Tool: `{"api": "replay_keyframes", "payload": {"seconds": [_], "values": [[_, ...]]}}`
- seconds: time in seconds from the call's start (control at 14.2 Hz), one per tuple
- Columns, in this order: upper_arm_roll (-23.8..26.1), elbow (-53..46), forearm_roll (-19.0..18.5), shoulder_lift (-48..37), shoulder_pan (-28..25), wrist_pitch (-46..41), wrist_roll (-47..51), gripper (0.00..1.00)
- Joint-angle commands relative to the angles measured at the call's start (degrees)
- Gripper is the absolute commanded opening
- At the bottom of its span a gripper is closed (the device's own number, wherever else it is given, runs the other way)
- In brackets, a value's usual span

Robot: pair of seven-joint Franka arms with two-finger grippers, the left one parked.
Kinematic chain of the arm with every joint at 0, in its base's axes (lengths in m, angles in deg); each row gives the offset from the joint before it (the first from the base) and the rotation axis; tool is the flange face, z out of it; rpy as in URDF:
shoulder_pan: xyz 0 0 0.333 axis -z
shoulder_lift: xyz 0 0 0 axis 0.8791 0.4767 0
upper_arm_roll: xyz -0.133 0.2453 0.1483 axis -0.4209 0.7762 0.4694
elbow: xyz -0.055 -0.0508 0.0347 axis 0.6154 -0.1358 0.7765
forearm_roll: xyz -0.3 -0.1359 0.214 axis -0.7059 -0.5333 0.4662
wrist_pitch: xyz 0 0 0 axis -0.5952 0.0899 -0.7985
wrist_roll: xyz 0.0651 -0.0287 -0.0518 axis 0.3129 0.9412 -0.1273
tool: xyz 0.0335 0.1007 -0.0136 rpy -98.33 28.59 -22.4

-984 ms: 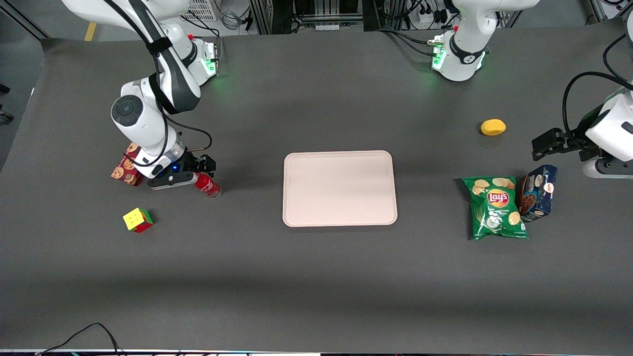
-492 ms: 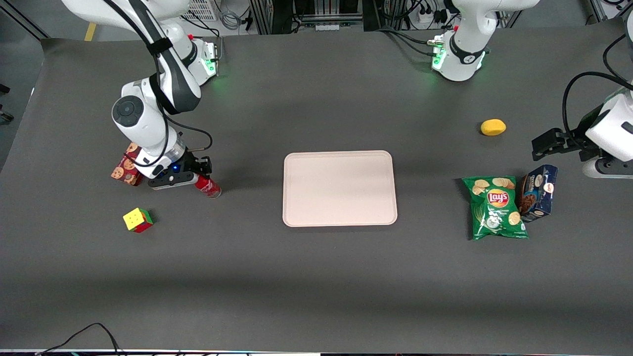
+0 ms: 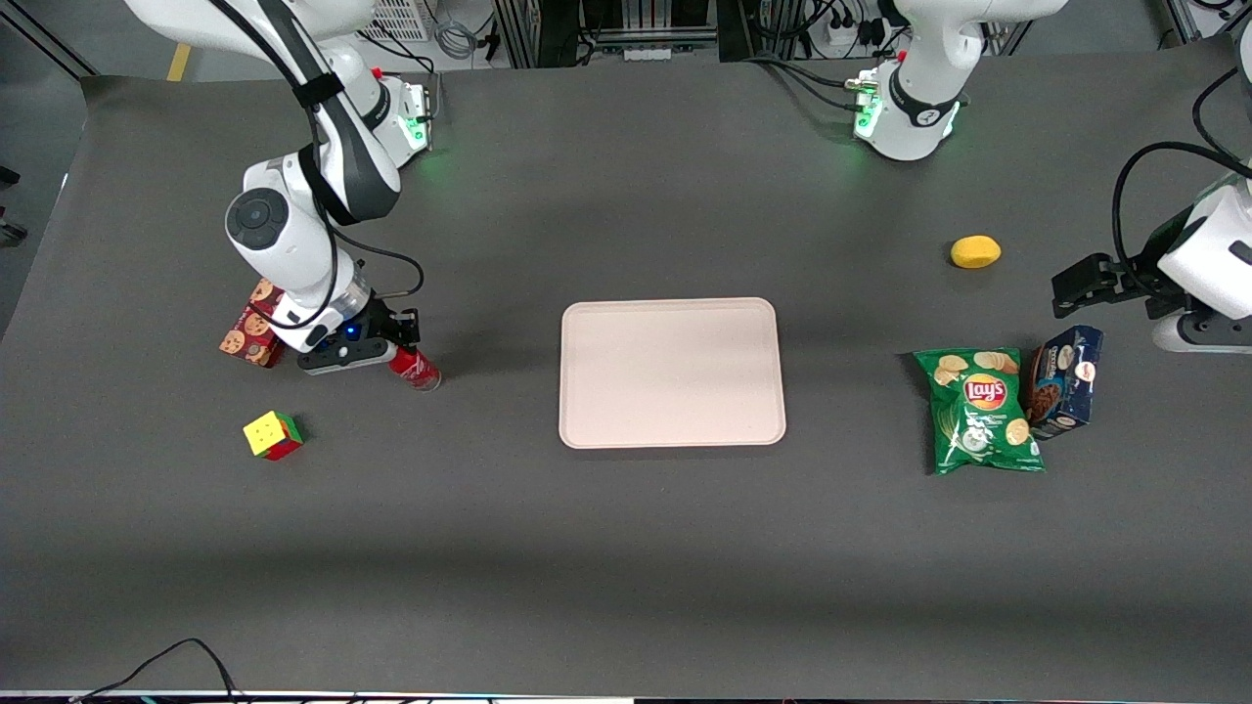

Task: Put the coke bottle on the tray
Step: 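Close the right gripper around the bottle's body and lift it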

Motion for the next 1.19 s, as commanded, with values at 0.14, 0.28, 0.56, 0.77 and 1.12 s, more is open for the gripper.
{"api": "replay_keyframes", "payload": {"seconds": [0.14, 0.28, 0.56, 0.77, 1.12], "values": [[0.65, -9.45, 1.13, -2.77, -0.32, -15.93, -0.55, 0.00], [0.57, -17.45, 1.13, -3.65, -0.23, -27.89, -0.64, 0.00], [0.57, -25.81, 1.13, -9.79, -0.32, -41.37, -0.64, 0.00], [0.22, -33.81, 1.30, -10.51, -0.32, -50.42, -0.55, 0.00], [0.74, -35.50, 5.52, -9.11, -3.12, -49.92, 5.13, 0.00]]}}
